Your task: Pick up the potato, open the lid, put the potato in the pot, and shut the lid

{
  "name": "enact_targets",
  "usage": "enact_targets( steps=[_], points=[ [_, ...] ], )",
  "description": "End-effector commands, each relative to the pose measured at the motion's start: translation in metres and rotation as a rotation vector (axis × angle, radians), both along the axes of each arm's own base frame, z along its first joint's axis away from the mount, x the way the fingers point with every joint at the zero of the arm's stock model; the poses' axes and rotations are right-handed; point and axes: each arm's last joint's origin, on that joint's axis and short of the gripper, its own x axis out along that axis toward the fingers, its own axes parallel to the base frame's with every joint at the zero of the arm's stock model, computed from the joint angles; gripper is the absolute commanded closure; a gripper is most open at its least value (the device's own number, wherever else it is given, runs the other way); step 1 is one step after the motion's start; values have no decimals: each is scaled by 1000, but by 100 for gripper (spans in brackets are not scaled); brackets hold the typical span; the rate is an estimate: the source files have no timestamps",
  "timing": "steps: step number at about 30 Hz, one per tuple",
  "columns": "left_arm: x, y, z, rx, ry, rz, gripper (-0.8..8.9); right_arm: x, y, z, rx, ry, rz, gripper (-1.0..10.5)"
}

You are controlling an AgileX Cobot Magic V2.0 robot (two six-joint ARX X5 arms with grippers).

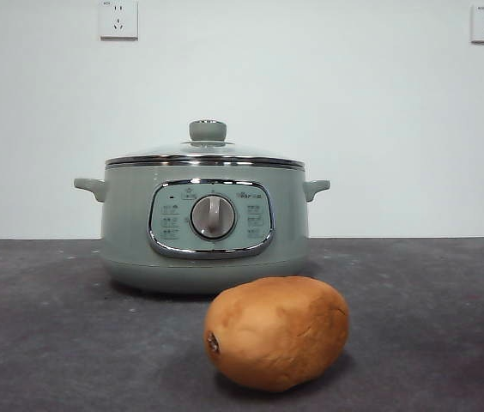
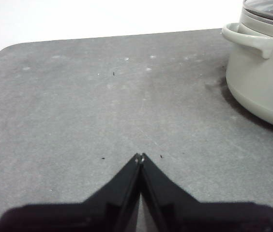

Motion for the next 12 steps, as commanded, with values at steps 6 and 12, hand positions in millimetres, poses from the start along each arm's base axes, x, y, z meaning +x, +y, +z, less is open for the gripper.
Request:
enact_targets(
  steps=[6,12],
  points=[
    [1,0,-2,-43,-11,10,816,0,1,-1,289,-2,-33,946],
    [2,0,5,-95,-80,5,816,-1,4,5,525,1,51,957]
  ],
)
